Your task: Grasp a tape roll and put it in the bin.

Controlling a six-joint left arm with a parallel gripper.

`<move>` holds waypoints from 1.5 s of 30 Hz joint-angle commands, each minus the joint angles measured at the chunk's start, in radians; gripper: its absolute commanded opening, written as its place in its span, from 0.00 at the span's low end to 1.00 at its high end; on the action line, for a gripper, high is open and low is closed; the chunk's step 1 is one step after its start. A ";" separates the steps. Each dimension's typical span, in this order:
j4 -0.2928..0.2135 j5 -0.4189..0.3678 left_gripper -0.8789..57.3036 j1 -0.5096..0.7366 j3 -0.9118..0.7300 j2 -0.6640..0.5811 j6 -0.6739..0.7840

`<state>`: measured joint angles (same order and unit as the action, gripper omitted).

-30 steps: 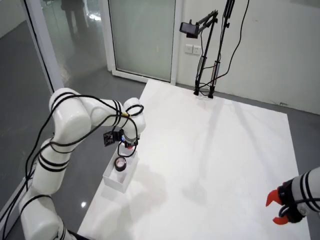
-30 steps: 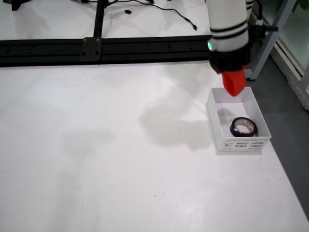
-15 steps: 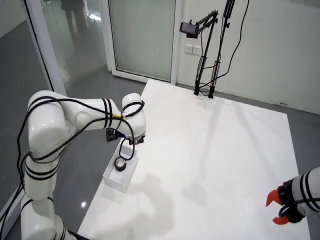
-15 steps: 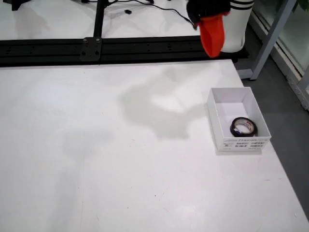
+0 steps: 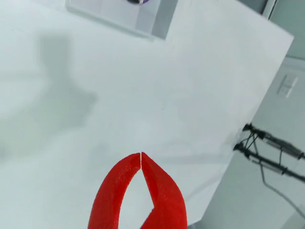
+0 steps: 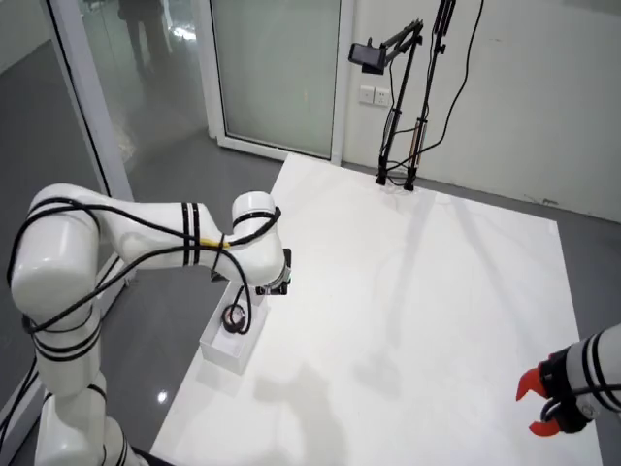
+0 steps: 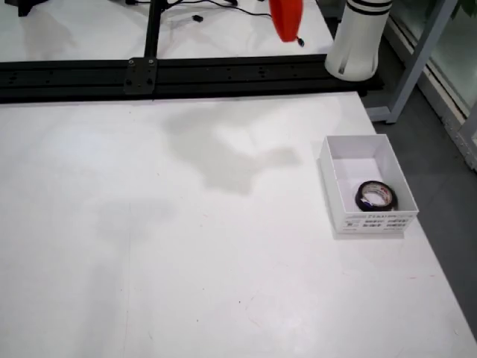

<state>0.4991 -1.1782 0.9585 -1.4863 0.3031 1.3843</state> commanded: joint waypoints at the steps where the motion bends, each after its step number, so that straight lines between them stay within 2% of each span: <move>1: -0.074 -0.018 0.01 0.158 0.000 -0.047 -0.105; 15: -0.133 -0.018 0.01 0.243 0.001 -0.134 -0.146; 24: -0.252 -0.035 0.01 0.255 0.001 -0.194 -0.214; 36: -0.297 -0.052 0.01 0.246 0.001 -0.249 -0.214; 45: -0.295 -0.052 0.01 0.232 0.001 -0.248 -0.214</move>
<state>0.2479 -1.2204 1.1977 -1.4848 0.0900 1.1875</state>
